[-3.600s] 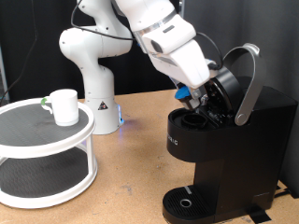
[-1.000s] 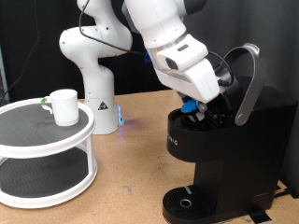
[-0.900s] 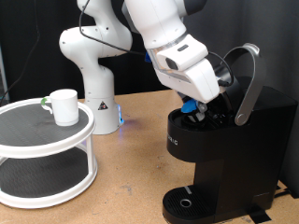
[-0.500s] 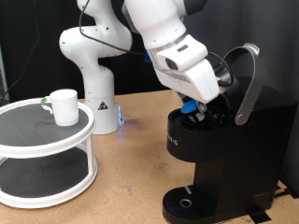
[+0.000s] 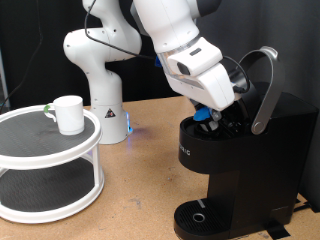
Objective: Make a cup of coffee with the keurig machine
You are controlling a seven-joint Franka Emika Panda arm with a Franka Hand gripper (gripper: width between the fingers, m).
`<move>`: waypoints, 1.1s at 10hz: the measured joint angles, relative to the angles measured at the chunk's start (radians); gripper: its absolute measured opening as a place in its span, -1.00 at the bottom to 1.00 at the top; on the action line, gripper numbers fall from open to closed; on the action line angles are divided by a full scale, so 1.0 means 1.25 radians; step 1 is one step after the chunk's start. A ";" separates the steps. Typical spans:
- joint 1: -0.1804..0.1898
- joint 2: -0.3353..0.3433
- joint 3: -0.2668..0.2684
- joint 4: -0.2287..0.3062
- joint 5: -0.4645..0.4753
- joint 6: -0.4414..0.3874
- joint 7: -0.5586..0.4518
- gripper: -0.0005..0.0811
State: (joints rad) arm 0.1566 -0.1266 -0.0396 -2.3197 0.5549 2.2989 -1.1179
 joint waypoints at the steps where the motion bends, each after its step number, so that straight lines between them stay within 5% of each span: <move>1: -0.001 0.000 0.000 -0.001 -0.009 0.000 0.002 0.16; 11: 0.001 0.015 0.015 -0.011 -0.042 0.055 0.021 0.16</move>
State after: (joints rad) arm 0.1574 -0.1078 -0.0212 -2.3337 0.5018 2.3681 -1.0919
